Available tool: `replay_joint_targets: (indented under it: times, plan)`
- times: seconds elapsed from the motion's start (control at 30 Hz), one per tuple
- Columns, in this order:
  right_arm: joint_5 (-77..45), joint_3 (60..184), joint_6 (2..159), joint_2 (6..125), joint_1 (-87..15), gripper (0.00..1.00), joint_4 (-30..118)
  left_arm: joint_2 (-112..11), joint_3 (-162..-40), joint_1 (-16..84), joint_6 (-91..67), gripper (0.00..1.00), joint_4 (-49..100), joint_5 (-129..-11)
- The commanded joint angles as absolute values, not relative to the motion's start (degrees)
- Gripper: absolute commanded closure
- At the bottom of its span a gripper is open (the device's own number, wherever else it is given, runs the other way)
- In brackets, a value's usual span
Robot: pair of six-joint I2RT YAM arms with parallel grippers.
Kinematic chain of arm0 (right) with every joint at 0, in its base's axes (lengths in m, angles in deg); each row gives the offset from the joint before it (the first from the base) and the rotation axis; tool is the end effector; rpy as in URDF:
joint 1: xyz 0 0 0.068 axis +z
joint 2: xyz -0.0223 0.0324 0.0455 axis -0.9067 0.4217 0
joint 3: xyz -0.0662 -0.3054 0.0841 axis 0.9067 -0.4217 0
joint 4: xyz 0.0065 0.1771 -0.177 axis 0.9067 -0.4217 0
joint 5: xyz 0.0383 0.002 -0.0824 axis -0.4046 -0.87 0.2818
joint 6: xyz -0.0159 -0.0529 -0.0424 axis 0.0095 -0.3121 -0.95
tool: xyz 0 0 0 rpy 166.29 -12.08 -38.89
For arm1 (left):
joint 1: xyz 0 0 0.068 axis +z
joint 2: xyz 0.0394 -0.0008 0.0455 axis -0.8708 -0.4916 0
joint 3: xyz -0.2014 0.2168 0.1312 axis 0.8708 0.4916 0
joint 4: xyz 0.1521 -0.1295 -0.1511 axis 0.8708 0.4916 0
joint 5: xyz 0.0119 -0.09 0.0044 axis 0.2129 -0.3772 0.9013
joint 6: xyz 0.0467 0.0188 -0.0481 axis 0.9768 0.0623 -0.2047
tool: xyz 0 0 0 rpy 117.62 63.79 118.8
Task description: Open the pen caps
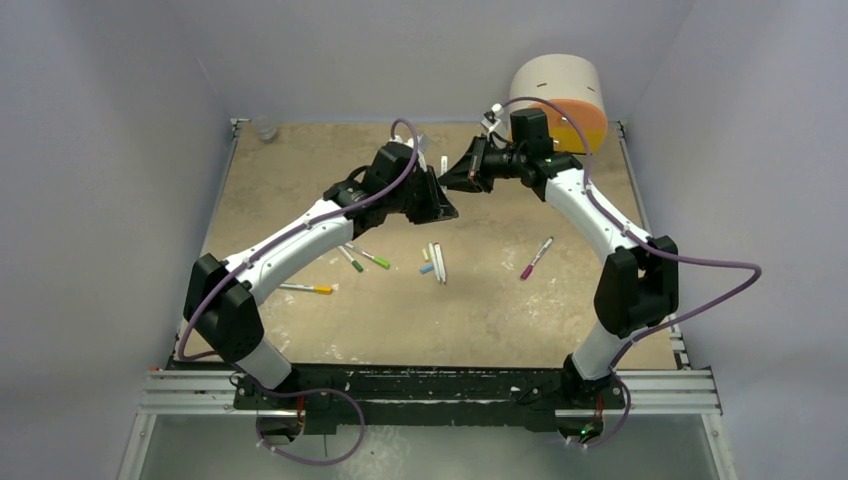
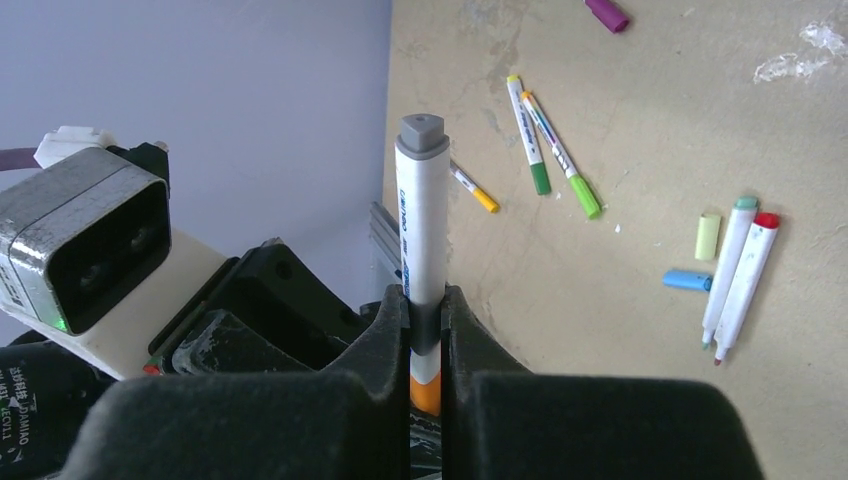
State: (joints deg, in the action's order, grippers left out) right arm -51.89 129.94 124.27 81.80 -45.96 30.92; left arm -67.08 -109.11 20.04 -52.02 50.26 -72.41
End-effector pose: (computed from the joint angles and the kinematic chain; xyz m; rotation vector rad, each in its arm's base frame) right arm 0.3675 0.1688 0.3780 0.0830 2.2632 1.4931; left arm 0.2798 -0.2528 0.3706 -0.1083 2.3725 -1.0617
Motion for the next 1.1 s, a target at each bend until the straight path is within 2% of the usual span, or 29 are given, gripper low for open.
replay_joint_targets:
  times: [0.0,0.13,0.4,0.53,0.63,0.8,0.93,1.07]
  plan:
    - [-54.5,131.4,124.0,79.6,-45.5,1.00,29.4,-65.1,-109.0,19.8,-52.6,1.00,47.0,-75.7]
    - [-54.4,139.4,123.2,84.9,-49.5,1.00,27.5,-62.6,-108.4,17.9,-50.5,1.00,51.7,-78.6]
    - [-54.9,170.8,122.7,102.0,-57.1,1.00,18.4,-48.7,-96.6,11.7,-52.4,1.00,58.3,-79.2]
    - [-53.5,176.6,121.7,105.2,-57.2,1.00,16.1,-44.0,-95.6,11.6,-52.2,1.00,63.6,-75.1]
    - [-51.9,170.7,115.6,102.4,-56.2,1.00,12.4,-44.7,-97.4,11.7,-51.7,1.00,66.9,-70.4]
    - [-41.2,149.6,101.1,91.6,-52.5,1.00,6.2,-51.1,-102.2,11.7,-51.5,1.00,70.8,-62.8]
    - [-33.1,134.3,97.1,83.6,-48.3,1.00,6.9,-57.5,-106.2,12.8,-52.0,1.00,71.5,-59.8]
    - [-29.7,124.8,97.2,79.3,-45.5,1.00,9.9,-60.3,-108.1,15.1,-51.9,1.00,72.1,-58.1]
